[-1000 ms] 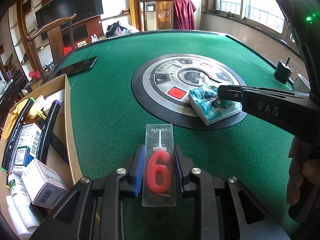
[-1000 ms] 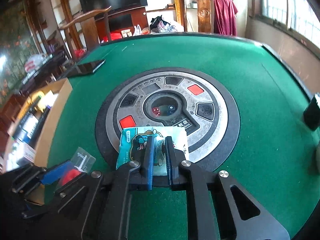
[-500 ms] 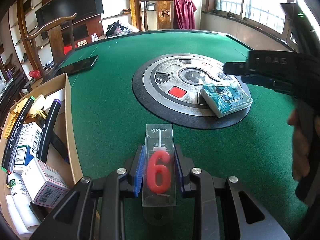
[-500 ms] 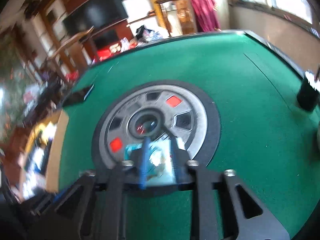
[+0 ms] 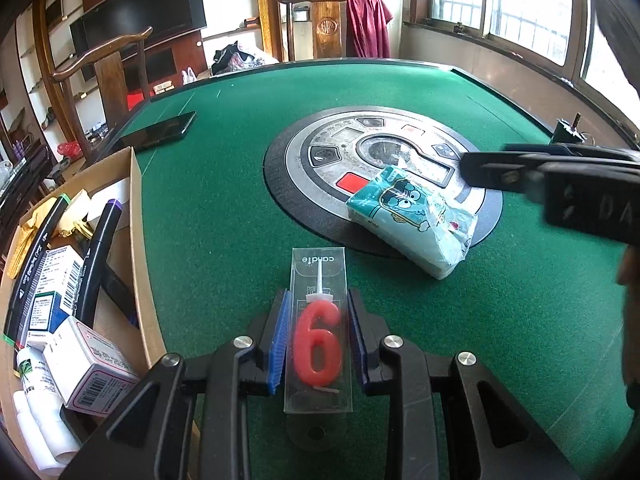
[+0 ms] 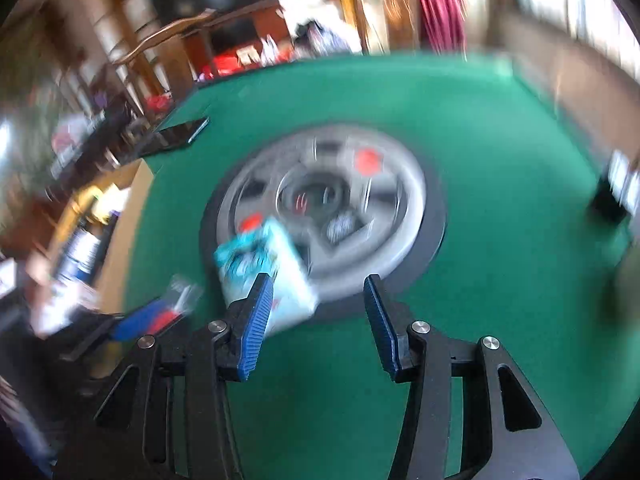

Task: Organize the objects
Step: 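Carry the tissue pack and candle box over the cardboard tray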

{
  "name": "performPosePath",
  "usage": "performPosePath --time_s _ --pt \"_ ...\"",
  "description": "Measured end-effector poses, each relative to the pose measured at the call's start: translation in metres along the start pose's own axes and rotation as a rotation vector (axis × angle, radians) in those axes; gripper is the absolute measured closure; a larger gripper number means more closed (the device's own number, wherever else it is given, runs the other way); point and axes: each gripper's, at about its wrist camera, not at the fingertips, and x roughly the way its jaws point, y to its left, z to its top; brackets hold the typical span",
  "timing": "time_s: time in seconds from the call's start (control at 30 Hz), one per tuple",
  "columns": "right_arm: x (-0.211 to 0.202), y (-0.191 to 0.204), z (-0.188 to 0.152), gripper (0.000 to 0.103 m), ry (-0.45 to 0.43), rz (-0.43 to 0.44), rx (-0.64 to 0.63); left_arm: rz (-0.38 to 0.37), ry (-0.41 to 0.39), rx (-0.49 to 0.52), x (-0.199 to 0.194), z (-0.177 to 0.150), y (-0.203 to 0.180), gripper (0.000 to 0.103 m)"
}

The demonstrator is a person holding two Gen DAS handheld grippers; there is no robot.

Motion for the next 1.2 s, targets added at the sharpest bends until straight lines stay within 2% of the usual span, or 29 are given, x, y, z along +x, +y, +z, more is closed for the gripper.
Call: performPosePath --time_s 0.07,0.17,0.27,0.33,0.4,0.5,0.53,0.67,0.93,1.2 --pt "0.006 0.014 0.007 0.04 -0.003 0.009 -0.089 0.001 0.0 0.001 0.0 0.0 -0.001 0.076" --pt "0.024 0.031 0.01 0.039 0.015 0.049 -0.157 0.001 0.0 0.001 0.0 0.0 0.0 0.075" --pt "0.043 0.037 0.009 0.039 0.077 0.024 -0.201 0.002 -0.001 0.003 0.0 0.0 0.0 0.075" --pt "0.053 0.045 0.003 0.039 0.094 0.011 -0.25 0.004 -0.001 0.006 0.0 0.0 0.0 0.076" --pt "0.053 0.044 0.001 0.039 0.099 0.011 -0.243 0.002 -0.003 0.007 0.0 0.0 0.001 0.076" --pt "0.049 0.033 -0.001 0.062 0.102 0.062 -0.192 -0.008 -0.003 0.004 0.0 0.0 0.001 0.076" --pt "0.047 0.03 -0.001 0.079 0.098 0.075 -0.169 -0.011 -0.004 0.002 0.0 0.0 0.001 0.076" --pt "0.035 0.019 -0.002 0.09 0.058 0.077 -0.123 -0.037 -0.019 -0.004 -0.004 0.001 0.0 0.076" --pt "0.01 -0.003 0.003 0.09 -0.05 0.105 0.021 -0.069 -0.03 -0.029 -0.009 0.004 0.002 0.076" --pt "0.003 -0.001 0.007 0.09 -0.086 0.132 0.036 -0.091 -0.1 -0.05 -0.036 0.008 0.003 0.076"
